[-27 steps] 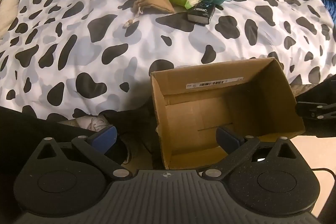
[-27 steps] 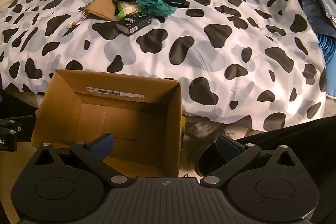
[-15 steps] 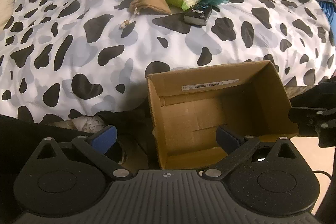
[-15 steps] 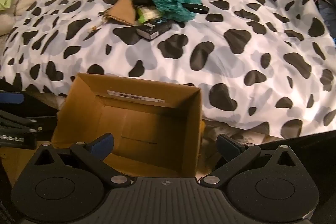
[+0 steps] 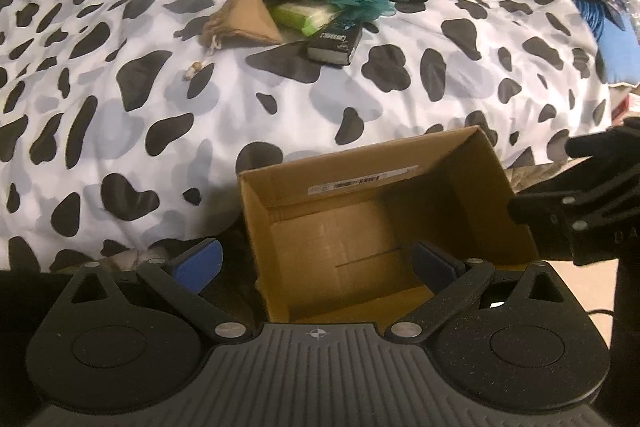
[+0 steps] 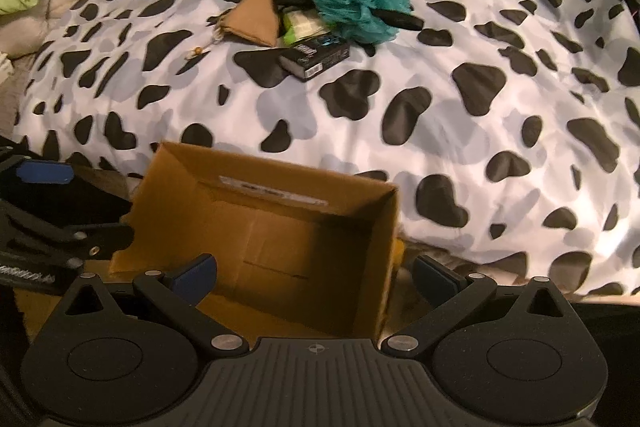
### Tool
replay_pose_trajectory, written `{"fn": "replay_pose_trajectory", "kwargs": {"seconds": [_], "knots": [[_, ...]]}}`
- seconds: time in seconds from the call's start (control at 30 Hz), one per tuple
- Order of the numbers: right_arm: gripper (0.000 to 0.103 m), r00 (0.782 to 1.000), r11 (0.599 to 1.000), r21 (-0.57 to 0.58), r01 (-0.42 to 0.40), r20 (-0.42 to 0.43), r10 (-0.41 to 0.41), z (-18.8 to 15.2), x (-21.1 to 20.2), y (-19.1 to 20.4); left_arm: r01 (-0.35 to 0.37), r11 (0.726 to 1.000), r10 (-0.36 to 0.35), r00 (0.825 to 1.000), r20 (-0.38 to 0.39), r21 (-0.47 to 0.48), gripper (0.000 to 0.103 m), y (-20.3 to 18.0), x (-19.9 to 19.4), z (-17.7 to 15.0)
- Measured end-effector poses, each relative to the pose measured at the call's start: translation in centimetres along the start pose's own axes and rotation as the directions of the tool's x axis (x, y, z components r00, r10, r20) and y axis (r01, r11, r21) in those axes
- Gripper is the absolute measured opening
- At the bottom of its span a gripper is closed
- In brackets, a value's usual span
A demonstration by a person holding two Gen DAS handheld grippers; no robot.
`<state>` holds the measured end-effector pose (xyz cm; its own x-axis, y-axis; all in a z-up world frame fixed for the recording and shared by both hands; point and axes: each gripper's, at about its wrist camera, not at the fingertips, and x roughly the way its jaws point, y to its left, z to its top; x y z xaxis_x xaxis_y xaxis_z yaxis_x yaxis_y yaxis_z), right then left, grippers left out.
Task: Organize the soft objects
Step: 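Move both grippers from the cardboard box toward the pile of items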
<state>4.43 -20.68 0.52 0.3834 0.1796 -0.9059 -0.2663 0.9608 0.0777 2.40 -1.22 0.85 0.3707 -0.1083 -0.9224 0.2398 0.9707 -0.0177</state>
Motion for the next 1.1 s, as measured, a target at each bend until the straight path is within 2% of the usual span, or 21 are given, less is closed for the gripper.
{"fn": "replay_pose_trajectory", "kwargs": {"seconds": [0.07, 0.3, 0.47, 0.73, 0.97, 1.1], "knots": [[0.103, 1.0, 1.0, -0.017, 0.012, 0.003, -0.012, 0.7, 0.2, -0.4, -0.01, 1.0, 0.01, 1.0, 0.017, -0.005, 0.103, 0.2, 0.2, 0.4], [0.103, 0.998, 0.995, -0.078, 0.055, 0.041, -0.052, 3.1, 1.3, -1.5, -0.014, 0.999, 0.014, 1.0, 0.007, -0.033, 0.103, 1.9, 0.9, 2.6], [0.103, 0.997, 0.991, -0.115, 0.066, 0.043, -0.061, 4.4, 2.8, -2.1, -0.042, 0.999, 0.044, 0.998, 0.049, -0.032, 0.103, 3.2, 1.1, 4.5], [0.103, 0.995, 0.997, -0.081, 0.003, 0.099, 0.005, 7.0, 4.6, -3.8, -0.045, 0.999, 0.047, 0.994, 0.099, -0.024, 0.103, 5.1, 2.3, 8.0], [0.103, 0.984, 0.979, -0.2, -0.048, 0.159, 0.08, 9.8, 6.6, -4.2, -0.022, 0.999, 0.026, 0.993, 0.116, -0.034, 0.103, 6.2, 4.1, 11.2], [0.103, 0.977, 0.957, -0.271, -0.099, 0.154, 0.145, 11.2, 7.9, -4.2, -0.019, 0.999, 0.023, 0.991, 0.131, -0.026, 0.103, 6.7, 5.3, 12.9]]}}
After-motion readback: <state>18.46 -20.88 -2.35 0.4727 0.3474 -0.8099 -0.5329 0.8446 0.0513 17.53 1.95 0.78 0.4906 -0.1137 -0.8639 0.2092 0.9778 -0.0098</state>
